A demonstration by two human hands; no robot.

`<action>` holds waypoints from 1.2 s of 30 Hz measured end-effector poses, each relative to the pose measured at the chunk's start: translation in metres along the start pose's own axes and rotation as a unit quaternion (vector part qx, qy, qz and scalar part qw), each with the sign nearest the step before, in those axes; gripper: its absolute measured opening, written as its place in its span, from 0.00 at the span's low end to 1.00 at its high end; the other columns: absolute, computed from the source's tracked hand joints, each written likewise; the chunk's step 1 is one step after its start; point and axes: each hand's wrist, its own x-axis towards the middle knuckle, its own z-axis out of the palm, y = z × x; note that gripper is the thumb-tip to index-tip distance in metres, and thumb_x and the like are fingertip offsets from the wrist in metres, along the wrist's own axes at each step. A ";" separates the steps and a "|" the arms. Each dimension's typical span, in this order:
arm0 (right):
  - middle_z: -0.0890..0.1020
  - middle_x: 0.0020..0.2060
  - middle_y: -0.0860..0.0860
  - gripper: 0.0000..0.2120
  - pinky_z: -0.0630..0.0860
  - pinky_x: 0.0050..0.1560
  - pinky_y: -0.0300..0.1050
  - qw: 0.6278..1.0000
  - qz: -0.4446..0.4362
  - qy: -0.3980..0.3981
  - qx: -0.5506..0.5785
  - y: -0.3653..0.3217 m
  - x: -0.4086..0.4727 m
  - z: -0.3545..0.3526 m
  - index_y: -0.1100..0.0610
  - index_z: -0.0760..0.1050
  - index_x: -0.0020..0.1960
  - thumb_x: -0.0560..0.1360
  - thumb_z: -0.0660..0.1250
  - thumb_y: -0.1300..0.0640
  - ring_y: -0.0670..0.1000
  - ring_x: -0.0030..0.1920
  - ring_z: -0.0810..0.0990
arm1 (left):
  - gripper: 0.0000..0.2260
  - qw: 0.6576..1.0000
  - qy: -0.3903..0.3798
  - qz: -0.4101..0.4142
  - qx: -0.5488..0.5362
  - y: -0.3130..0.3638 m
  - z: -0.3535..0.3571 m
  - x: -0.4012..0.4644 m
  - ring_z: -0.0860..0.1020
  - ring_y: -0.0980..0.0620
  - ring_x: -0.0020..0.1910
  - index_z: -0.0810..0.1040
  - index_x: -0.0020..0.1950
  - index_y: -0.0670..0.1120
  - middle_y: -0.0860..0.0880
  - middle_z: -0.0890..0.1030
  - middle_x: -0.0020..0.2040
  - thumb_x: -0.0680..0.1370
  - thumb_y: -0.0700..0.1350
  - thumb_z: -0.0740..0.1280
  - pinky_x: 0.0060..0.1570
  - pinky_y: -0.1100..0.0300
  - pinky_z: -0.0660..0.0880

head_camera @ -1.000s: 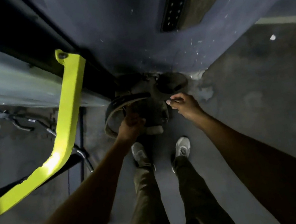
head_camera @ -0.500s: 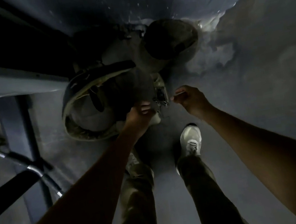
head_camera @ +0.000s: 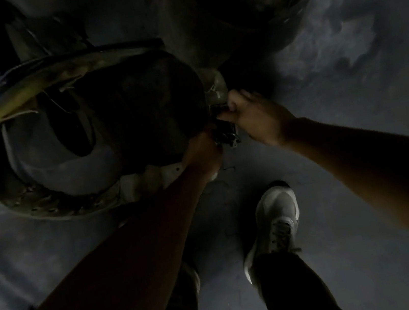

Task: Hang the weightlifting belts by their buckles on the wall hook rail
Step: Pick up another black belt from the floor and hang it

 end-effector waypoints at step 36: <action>0.81 0.35 0.49 0.17 0.74 0.41 0.46 0.800 0.005 0.256 0.543 -0.217 -0.230 -0.677 0.54 0.81 0.48 0.80 0.67 0.40 0.40 0.39 0.76 | 0.12 0.737 0.255 0.116 -0.615 0.296 -0.472 -0.534 0.82 0.44 0.49 0.80 0.55 0.36 0.36 0.83 0.50 0.84 0.45 0.63 0.56 0.49 0.77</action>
